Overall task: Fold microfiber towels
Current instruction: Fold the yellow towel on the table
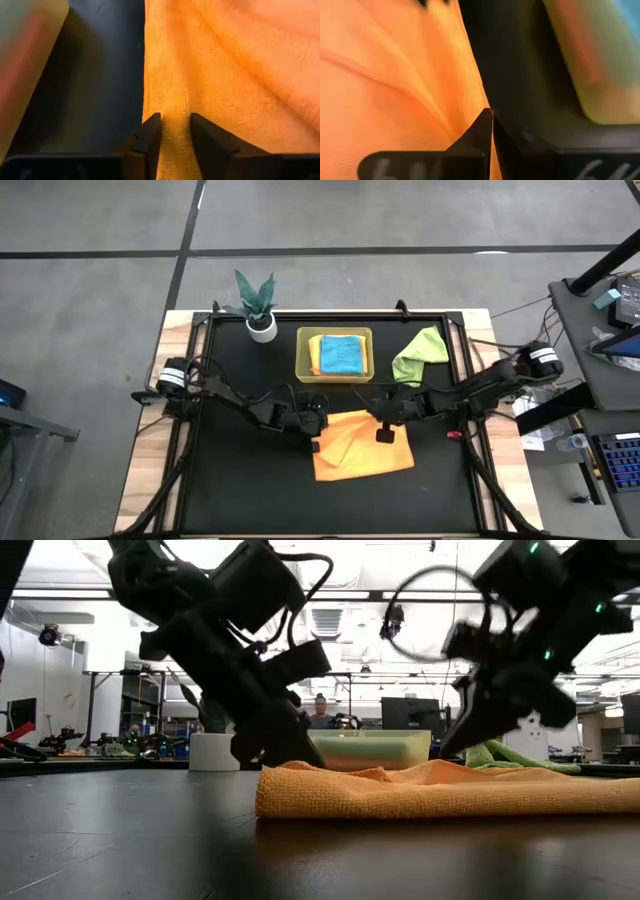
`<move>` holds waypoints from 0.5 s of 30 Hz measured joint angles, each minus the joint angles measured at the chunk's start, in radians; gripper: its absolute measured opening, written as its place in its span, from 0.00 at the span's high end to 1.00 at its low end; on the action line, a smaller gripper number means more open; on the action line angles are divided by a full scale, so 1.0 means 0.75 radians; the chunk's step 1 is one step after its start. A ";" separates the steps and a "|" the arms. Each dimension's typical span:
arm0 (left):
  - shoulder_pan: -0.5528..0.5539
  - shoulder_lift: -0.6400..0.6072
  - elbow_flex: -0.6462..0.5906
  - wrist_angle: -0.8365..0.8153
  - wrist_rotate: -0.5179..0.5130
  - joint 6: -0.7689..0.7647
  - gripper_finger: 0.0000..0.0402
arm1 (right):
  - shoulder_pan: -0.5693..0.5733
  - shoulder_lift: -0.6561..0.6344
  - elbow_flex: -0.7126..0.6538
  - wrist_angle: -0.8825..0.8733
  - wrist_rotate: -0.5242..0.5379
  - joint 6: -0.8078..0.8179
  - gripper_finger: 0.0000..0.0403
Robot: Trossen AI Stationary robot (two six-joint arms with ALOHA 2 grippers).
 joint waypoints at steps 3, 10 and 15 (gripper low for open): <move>0.000 0.011 0.002 -0.013 -0.001 -0.028 0.83 | -0.026 0.080 -0.011 0.001 -0.002 0.000 0.98; 0.002 -0.026 -0.001 -0.114 -0.012 -0.045 0.89 | -0.062 0.193 0.003 0.025 0.111 0.000 0.98; 0.002 -0.060 -0.001 -0.177 -0.011 -0.025 0.84 | -0.070 0.156 0.003 -0.013 0.152 -0.019 0.98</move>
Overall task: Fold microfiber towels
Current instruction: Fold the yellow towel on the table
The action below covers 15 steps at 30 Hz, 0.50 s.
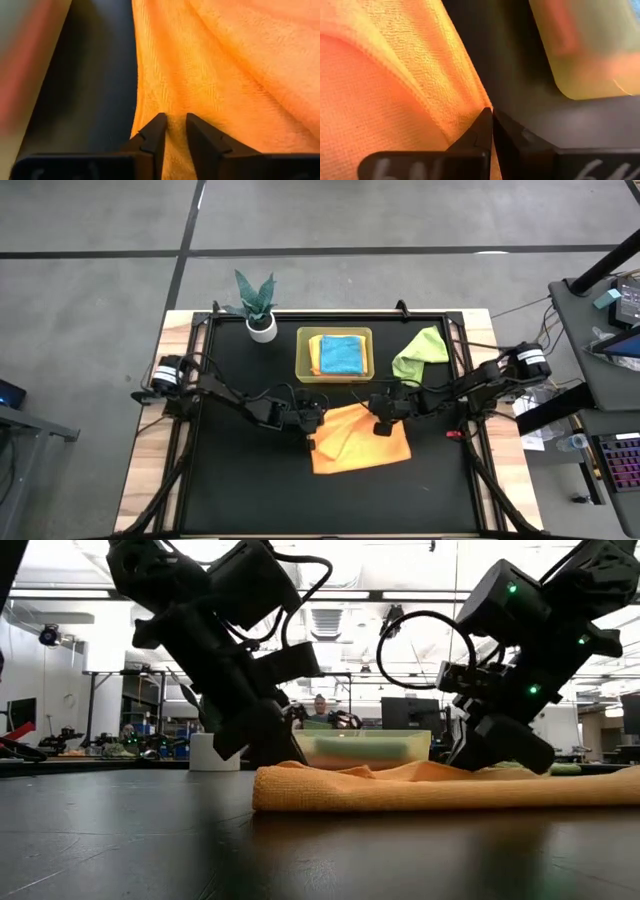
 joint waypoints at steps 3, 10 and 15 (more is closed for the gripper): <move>0.000 -0.004 0.000 -0.019 -0.022 -0.001 0.76 | 0.000 -0.042 -0.001 -0.003 -0.002 -0.005 0.98; -0.001 -0.042 0.015 -0.001 0.009 0.037 0.59 | 0.011 -0.166 -0.001 0.048 -0.045 0.004 0.98; -0.002 -0.051 0.001 0.139 0.040 0.069 0.58 | 0.021 -0.162 -0.001 0.209 -0.092 -0.010 0.98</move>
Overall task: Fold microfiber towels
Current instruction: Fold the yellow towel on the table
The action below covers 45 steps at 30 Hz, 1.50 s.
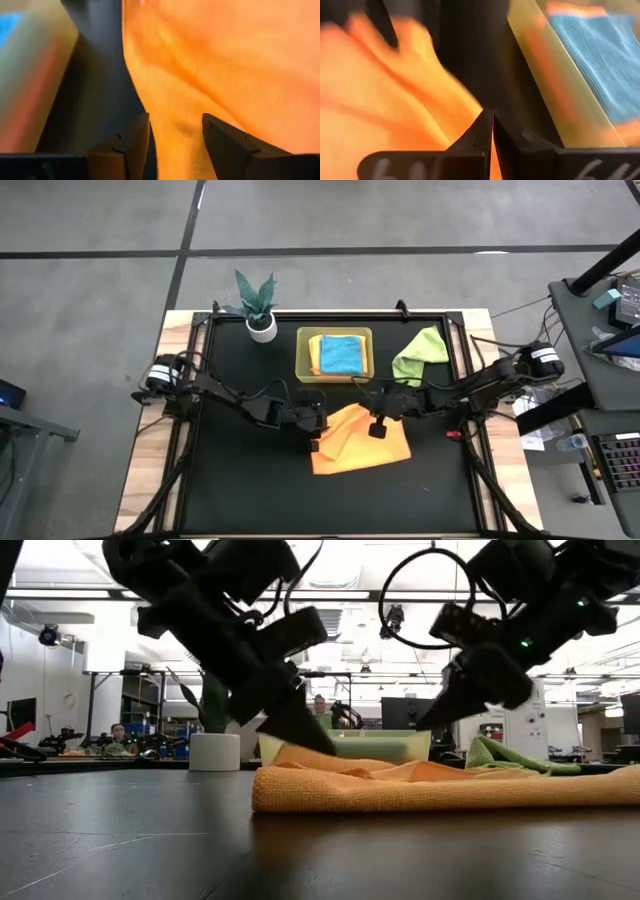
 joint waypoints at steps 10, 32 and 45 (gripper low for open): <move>0.016 0.122 0.002 0.073 0.005 -0.009 0.58 | 0.000 0.247 0.005 0.376 -0.129 0.005 0.98; 0.014 -0.092 -0.011 -0.147 0.009 -0.025 0.58 | -0.006 0.188 0.007 0.237 -0.130 0.063 0.98; -0.275 -0.145 -0.009 -0.143 0.088 -0.036 0.58 | 0.061 -0.049 0.004 0.194 -0.127 0.004 0.98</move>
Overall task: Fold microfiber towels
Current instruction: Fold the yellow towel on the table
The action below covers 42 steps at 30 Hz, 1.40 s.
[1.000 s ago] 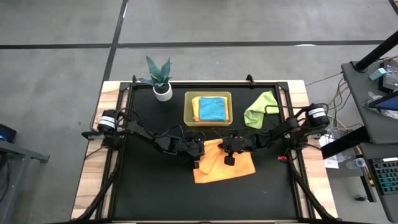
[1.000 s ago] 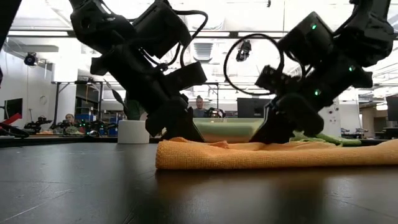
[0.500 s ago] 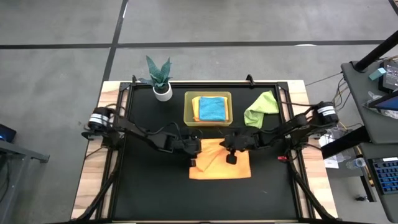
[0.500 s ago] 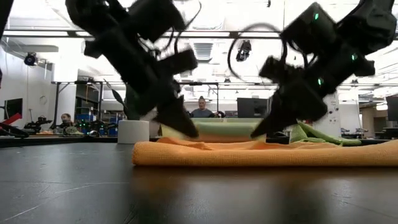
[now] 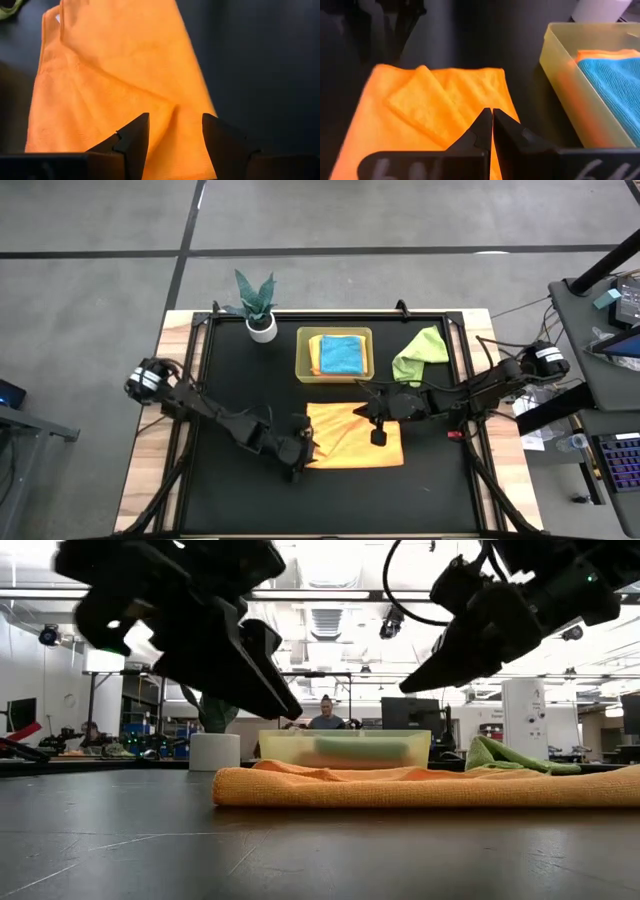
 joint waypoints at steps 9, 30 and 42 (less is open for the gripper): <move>-0.023 0.105 0.006 0.099 -0.092 -0.025 0.58 | 0.017 0.015 0.000 0.006 0.000 -0.002 0.98; 0.006 0.249 0.037 0.220 -0.084 -0.094 0.83 | 0.017 0.025 -0.001 0.025 0.000 -0.104 0.98; 0.006 0.205 0.038 0.169 -0.083 -0.091 1.00 | 0.017 0.026 -0.001 0.024 0.000 -0.106 0.98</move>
